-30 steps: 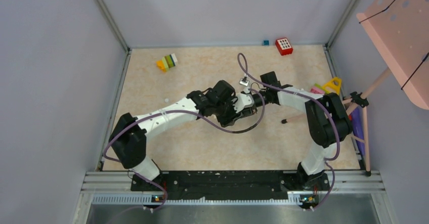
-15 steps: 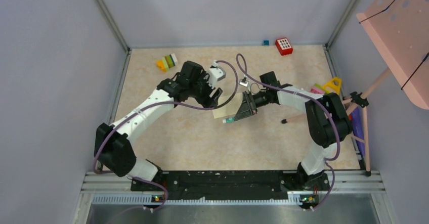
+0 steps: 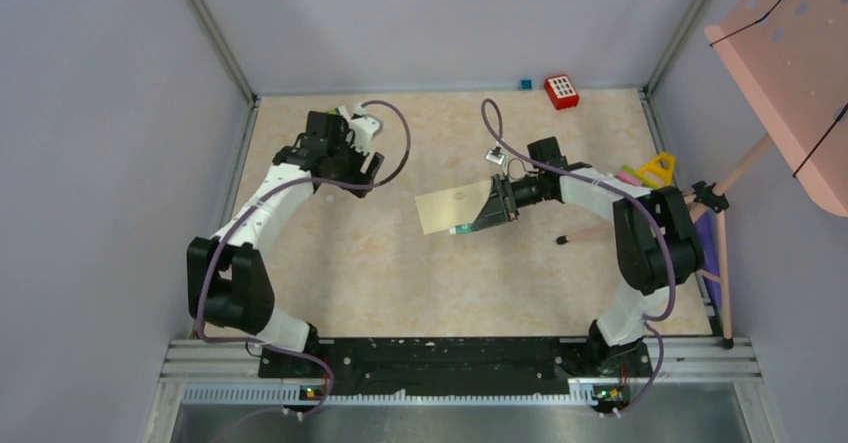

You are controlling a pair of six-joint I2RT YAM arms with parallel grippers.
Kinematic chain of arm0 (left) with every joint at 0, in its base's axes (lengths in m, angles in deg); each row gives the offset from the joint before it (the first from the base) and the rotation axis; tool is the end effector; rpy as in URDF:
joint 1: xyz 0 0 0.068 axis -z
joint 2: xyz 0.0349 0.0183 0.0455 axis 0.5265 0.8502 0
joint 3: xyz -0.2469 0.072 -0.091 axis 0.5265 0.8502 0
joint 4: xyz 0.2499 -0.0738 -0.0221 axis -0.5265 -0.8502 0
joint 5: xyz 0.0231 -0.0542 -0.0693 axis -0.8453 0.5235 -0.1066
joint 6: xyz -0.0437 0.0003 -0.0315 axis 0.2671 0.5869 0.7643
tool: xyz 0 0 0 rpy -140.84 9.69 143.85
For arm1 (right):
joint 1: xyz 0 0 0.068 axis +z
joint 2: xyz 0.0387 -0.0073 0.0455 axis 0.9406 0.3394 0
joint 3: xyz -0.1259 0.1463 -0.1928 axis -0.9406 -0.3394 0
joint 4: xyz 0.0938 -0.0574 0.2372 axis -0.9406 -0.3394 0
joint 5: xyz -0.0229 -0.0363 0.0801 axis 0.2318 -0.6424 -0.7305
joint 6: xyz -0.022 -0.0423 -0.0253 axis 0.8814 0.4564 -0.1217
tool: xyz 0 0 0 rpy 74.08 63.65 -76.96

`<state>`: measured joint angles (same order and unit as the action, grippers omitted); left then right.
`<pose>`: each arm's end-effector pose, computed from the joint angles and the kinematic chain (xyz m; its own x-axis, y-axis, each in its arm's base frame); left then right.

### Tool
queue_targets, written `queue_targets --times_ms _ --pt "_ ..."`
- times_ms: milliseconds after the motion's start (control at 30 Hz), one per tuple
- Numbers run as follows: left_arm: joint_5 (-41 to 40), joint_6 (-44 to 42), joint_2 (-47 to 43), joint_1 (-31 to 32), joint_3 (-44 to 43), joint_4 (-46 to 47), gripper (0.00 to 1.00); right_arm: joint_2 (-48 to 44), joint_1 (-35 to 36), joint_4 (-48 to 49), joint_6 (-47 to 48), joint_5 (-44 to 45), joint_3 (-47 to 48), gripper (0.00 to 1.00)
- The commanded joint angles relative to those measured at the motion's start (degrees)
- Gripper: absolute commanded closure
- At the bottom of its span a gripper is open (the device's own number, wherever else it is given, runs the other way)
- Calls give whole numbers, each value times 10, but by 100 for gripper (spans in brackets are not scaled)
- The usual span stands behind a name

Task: Place the letter into the envelope and seal it
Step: Close the solid glue cap on the solid glue.

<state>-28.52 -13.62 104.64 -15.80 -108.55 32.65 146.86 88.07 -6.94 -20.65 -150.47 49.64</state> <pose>0.3065 -0.0948 0.2913 -0.5366 0.4897 -0.6872 0.6076 0.7893 0.0880 0.3051 0.1340 0.1835 -0.8642 -0.2580 -0.4320 -0.4838 0.1897 0.8544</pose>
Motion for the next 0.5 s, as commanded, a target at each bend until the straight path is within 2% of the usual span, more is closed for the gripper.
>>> queue_targets --times_ms 0,233,467 --pt "-17 -9 44 -63 -1 4 21 -45 -13 -3 28 1 24 91" --pt "36 -6 145 -139 -53 -32 28 -60 -19 -14 52 4 23 91" --pt "10 5 194 -156 -69 -9 37 -64 -21 -18 57 -1 23 91"
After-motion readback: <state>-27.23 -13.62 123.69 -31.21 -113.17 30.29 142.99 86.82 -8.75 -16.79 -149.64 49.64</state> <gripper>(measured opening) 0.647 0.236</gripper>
